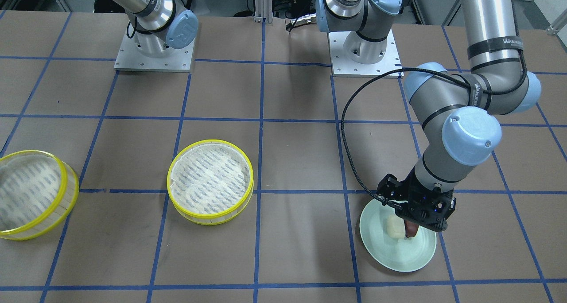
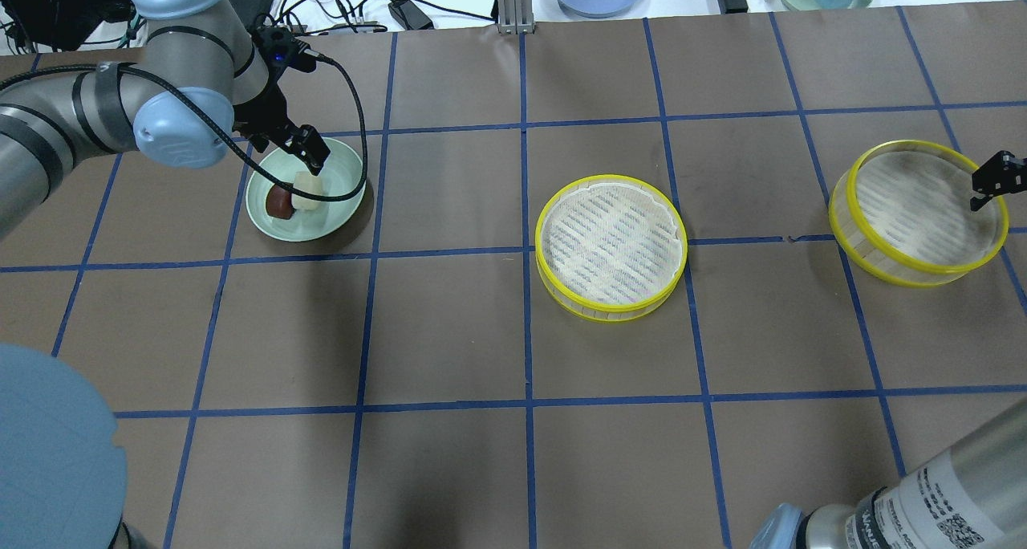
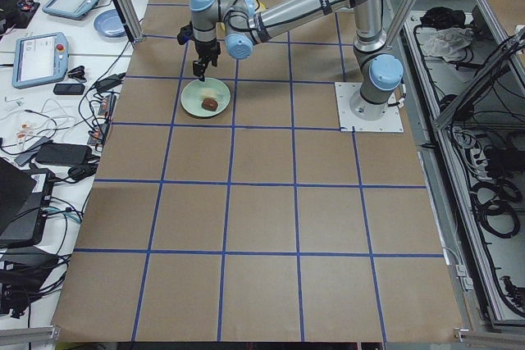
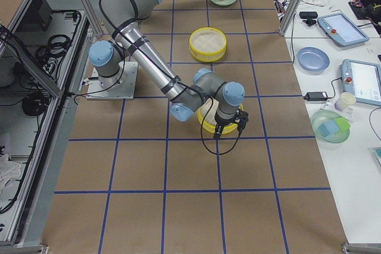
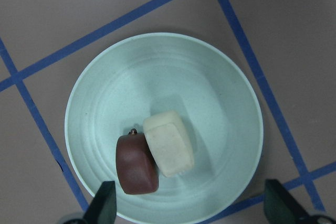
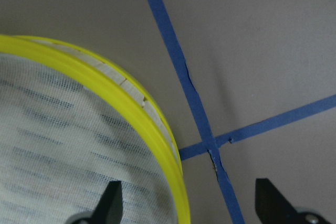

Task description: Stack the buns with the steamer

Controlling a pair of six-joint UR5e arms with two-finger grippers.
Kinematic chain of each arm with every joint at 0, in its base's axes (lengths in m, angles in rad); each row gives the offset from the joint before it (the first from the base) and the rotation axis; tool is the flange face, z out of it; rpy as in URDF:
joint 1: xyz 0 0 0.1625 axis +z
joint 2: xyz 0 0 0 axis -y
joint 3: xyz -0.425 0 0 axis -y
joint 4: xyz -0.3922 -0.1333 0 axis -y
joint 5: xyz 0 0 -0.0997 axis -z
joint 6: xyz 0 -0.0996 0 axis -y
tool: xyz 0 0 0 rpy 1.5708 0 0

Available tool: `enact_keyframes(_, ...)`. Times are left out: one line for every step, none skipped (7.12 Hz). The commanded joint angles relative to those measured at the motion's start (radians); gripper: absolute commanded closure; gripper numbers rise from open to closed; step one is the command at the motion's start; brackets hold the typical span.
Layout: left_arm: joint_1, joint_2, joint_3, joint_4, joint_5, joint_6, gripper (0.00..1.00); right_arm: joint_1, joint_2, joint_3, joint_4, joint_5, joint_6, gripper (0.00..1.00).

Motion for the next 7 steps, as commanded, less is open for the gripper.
enact_keyframes(0.037, -0.084, -0.002, 0.078, -0.06, 0.038, 0.0, 0.0, 0.003, 0.01, -0.029, 0.004, -0.12, 0.44)
enact_keyframes(0.037, -0.113, 0.001, 0.117, -0.062, 0.037, 0.0, 0.0, -0.002, 0.01, -0.019, 0.002, -0.154, 0.71)
enact_keyframes(0.037, -0.119, 0.006, 0.12, -0.064, 0.037, 0.05, 0.0, -0.005, 0.01, -0.022, 0.002, -0.171, 0.9)
enact_keyframes(0.037, -0.129, 0.012, 0.126, -0.065, 0.035, 0.13, 0.0, 0.001, 0.01, -0.031, 0.005, -0.197, 1.0)
enact_keyframes(0.037, -0.139, 0.012, 0.138, -0.114, 0.034, 0.13, 0.0, -0.002, 0.01, -0.035, 0.005, -0.255, 1.0)
enact_keyframes(0.037, -0.15, 0.009, 0.139, -0.129, 0.032, 0.25, 0.0, -0.002, 0.01, -0.031, 0.005, -0.26, 1.0)
enact_keyframes(0.037, -0.152, 0.003, 0.139, -0.12, 0.038, 0.6, 0.0, -0.003, 0.01, -0.031, 0.004, -0.251, 1.0)
